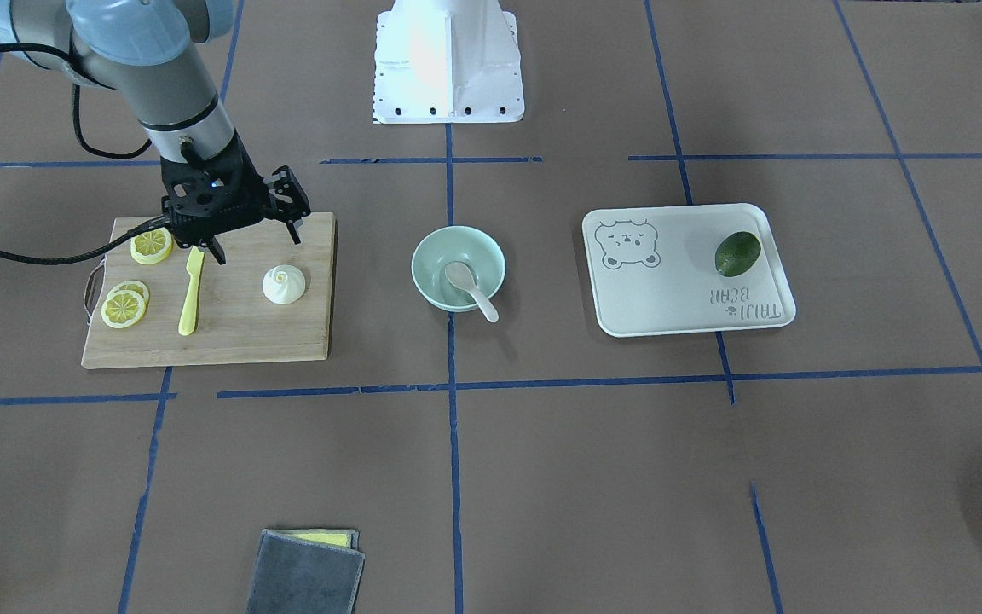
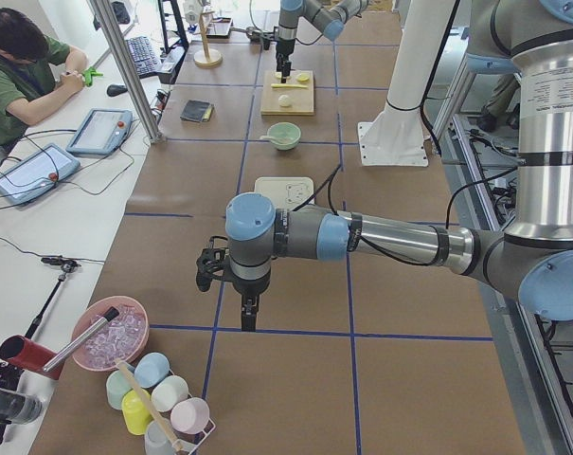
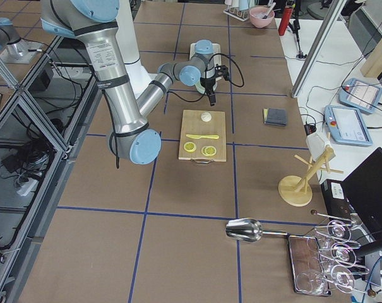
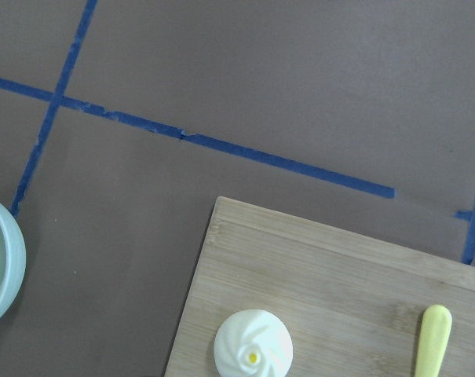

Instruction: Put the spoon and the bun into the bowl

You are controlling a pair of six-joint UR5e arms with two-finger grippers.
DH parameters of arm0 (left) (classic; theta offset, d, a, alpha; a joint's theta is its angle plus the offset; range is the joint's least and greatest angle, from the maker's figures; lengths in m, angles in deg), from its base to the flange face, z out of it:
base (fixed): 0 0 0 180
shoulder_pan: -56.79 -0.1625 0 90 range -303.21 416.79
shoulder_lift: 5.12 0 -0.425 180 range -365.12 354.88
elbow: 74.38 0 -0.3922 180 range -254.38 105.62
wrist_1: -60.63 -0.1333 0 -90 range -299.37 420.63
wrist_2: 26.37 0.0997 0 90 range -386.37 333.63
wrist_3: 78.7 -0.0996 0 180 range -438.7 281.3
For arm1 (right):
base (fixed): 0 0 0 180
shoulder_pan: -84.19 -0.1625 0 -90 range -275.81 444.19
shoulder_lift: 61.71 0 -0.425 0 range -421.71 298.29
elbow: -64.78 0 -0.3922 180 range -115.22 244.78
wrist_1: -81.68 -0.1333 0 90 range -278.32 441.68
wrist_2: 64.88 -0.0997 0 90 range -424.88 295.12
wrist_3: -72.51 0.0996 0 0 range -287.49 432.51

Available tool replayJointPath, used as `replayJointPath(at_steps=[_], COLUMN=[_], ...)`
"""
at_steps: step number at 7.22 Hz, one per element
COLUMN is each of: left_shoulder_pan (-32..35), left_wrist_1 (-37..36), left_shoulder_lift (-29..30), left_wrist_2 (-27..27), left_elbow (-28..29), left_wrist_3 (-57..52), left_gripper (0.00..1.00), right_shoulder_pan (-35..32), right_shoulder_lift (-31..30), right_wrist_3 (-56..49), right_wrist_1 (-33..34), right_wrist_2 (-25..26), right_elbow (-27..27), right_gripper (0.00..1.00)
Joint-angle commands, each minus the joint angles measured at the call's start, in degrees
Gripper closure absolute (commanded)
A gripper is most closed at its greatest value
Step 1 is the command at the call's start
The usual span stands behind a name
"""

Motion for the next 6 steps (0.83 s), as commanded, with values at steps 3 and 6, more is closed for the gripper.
replayJointPath(at_steps=[3,6], left_shoulder_pan=[0.04,0.04], left_wrist_1=[0.66,0.74], left_shoulder_lift=[-2.85,-2.33], left_wrist_2=[-7.95,-7.89], left_elbow=[-0.11,-0.02], left_wrist_3=[-12.60,-12.61], left_gripper=[0.00,0.00], right_shoulder_pan=[3.95,4.92], right_shoulder_lift=[0.00,0.00], right_wrist_3=[2.65,2.65], right_wrist_1=[-7.98,-7.98], right_wrist_2=[4.49,6.61], right_elbow=[-8.33,-10.64], right_gripper=[0.03,0.33])
